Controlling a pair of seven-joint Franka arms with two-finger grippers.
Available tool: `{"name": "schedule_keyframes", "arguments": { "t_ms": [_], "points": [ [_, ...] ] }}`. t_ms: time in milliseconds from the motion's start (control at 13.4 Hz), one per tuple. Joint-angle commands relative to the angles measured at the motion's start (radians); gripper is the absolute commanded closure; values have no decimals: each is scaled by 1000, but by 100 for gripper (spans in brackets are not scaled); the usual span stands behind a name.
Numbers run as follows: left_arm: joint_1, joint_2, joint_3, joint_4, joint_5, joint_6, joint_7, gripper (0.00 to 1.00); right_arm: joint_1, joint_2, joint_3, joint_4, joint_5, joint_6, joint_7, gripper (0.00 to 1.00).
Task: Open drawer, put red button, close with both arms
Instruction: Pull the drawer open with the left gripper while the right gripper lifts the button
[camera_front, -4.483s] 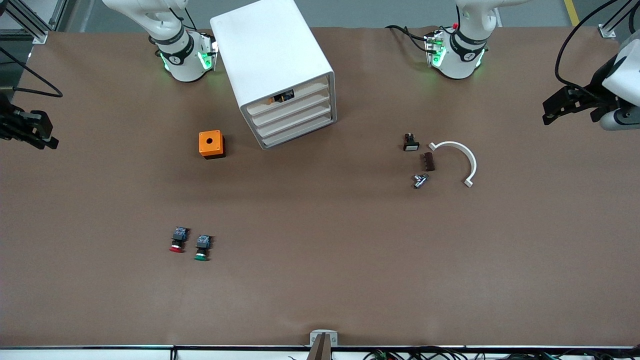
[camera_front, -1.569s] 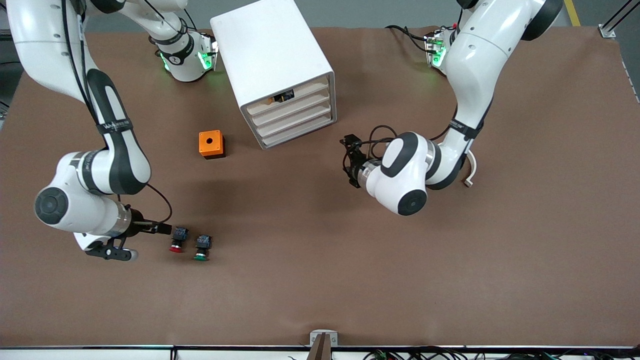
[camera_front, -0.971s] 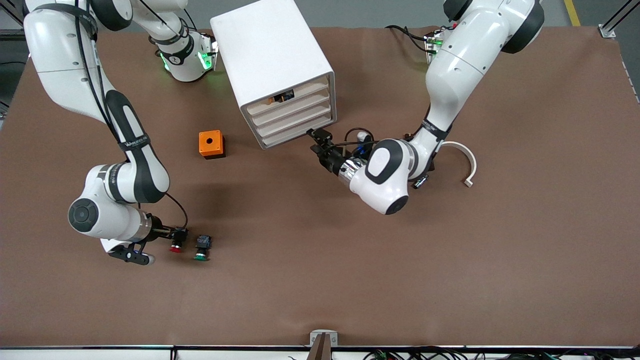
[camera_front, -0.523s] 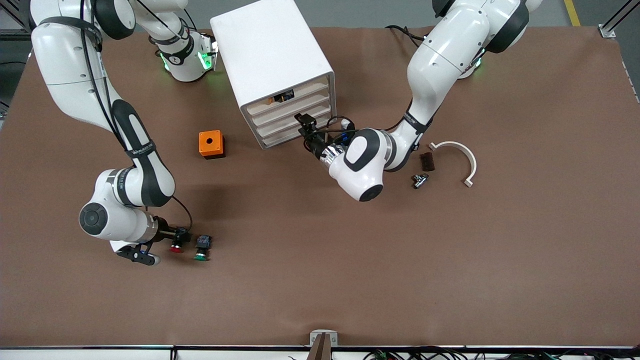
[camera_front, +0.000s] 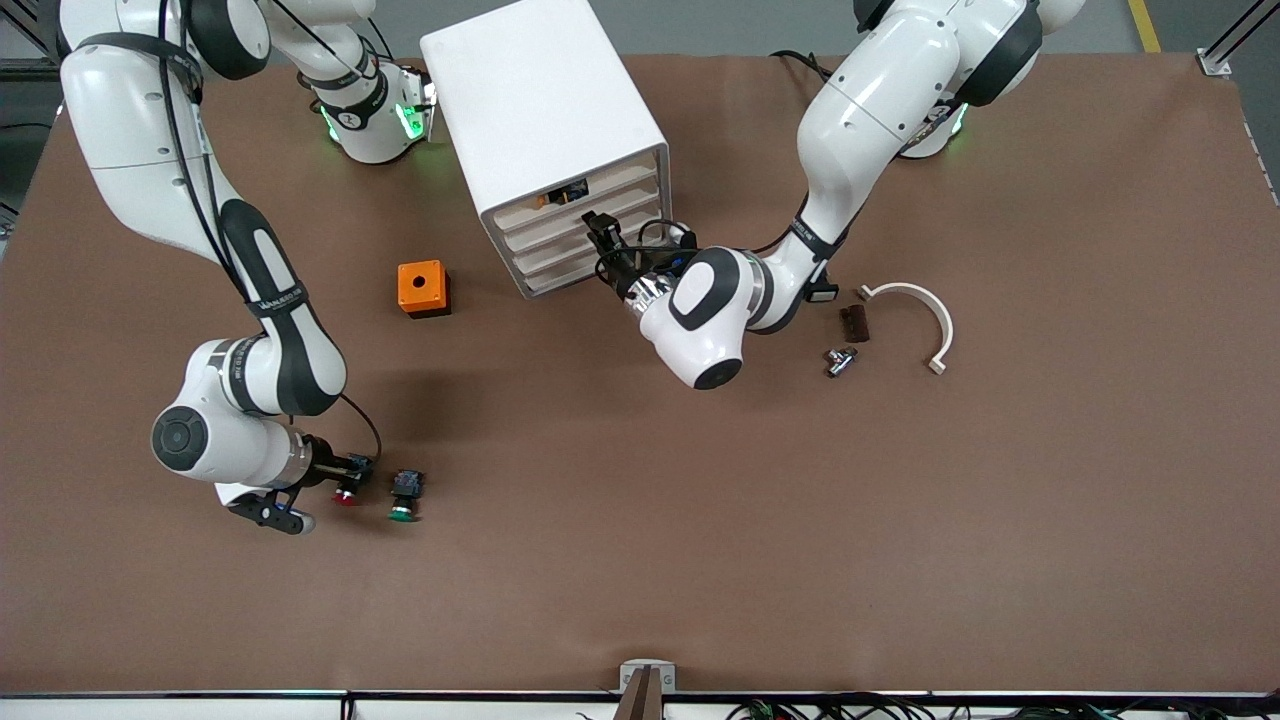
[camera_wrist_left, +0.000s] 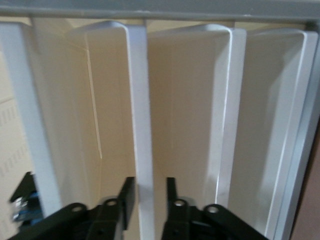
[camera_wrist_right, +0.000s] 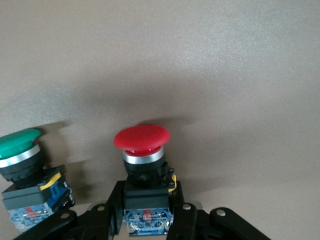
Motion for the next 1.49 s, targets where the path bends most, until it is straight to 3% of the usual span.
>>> {"name": "schedule_keyframes", "arguments": {
  "t_ms": [0,75,448,672,747,897,1046,1195,1420],
  "points": [
    [-11,23,5,23,-24,-15,-10,93,1,1,6,40,50,-35,8,86],
    [-9,23,5,23,-22,-15,-10,99,-1,-2,6,57,57,-66,6,91],
    [87,18,17,67,1,-34,26,99,4,-129,4,129,60,-386,93,95],
    [126,23,43,90,1,-23,124,94,42,-217,9,129,67,-503,250,95],
    [126,23,63,95,-1,-20,146,91,59,-246,7,126,105,-538,317,95],
    [127,24,68,95,-7,21,154,74,103,-300,7,120,149,-590,473,94],
    [129,20,68,95,-7,29,151,4,172,-350,9,100,153,-618,647,94],
    [144,11,66,98,-10,29,152,1,228,-401,9,53,210,-618,785,94],
    [150,-14,78,118,4,22,151,0,312,-467,30,-42,218,-565,965,94]
  ]
}}
